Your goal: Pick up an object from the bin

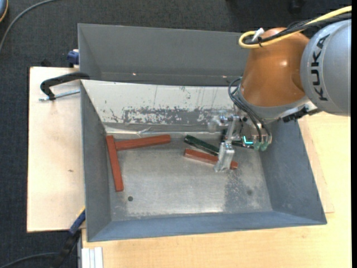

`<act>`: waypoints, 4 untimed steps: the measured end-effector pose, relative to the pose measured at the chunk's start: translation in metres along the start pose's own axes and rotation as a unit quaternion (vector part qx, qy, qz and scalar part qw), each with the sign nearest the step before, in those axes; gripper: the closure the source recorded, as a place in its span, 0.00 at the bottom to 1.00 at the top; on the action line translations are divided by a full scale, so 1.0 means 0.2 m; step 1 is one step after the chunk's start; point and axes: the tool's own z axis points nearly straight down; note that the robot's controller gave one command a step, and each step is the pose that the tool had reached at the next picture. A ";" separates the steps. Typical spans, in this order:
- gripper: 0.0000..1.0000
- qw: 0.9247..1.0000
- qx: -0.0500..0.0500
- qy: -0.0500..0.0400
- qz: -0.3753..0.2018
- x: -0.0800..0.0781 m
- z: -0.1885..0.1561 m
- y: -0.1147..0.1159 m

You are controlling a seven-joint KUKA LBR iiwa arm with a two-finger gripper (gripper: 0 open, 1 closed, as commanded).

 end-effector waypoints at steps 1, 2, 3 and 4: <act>0.00 0.998 0.000 -0.008 -0.058 -0.13 0.62 -0.01; 0.00 0.990 0.000 -0.003 -0.140 -0.05 0.61 0.11; 1.00 0.990 0.000 -0.003 -0.139 -0.05 0.62 0.10; 1.00 0.993 0.000 -0.006 -0.119 -0.04 -0.09 0.04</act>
Offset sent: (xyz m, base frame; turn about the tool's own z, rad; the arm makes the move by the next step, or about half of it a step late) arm 0.0222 -0.0030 -0.1240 -0.1162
